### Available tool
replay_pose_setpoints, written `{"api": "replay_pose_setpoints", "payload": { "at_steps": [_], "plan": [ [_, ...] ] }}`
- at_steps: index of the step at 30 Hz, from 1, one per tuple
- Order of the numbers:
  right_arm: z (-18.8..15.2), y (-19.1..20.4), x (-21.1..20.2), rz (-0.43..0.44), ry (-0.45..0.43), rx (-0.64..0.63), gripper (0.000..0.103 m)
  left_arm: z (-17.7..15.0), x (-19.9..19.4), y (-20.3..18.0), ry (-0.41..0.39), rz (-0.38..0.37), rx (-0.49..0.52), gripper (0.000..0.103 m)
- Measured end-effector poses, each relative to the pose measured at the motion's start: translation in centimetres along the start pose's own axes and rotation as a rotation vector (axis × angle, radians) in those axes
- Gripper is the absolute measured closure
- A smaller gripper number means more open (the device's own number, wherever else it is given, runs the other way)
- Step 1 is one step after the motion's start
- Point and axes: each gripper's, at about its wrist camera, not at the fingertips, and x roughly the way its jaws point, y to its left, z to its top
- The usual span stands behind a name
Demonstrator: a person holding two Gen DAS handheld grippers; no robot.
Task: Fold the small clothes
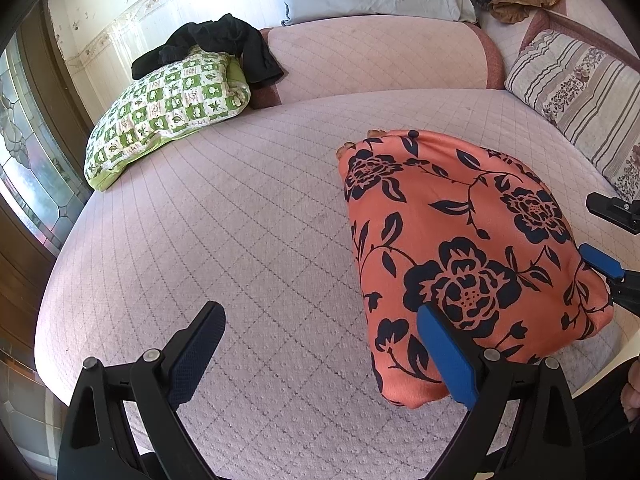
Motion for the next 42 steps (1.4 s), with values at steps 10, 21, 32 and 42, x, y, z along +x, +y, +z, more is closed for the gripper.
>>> {"api": "replay_pose_setpoints", "payload": {
  "at_steps": [10,21,32,42],
  "plan": [
    [-0.1,-0.1,0.2,0.002,0.006,0.009,0.038,0.0,0.3,0.0,0.004,-0.001,-0.003,0.006],
    [0.1,-0.4,0.2,0.009,0.008,0.021,0.037,-0.4,0.9,0.0,0.015,-0.005,-0.003,0.006],
    [1.4,-0.9,-0.2,-0.007,0.0,0.016,0.027,0.2,1.3,-0.1,0.016,-0.008,0.011,0.006],
    [3.5,-3.2,1.5,-0.038,0.088,0.075,0.025,1.7,1.7,-0.4,0.01,-0.008,0.026,0.006]
  ]
}}
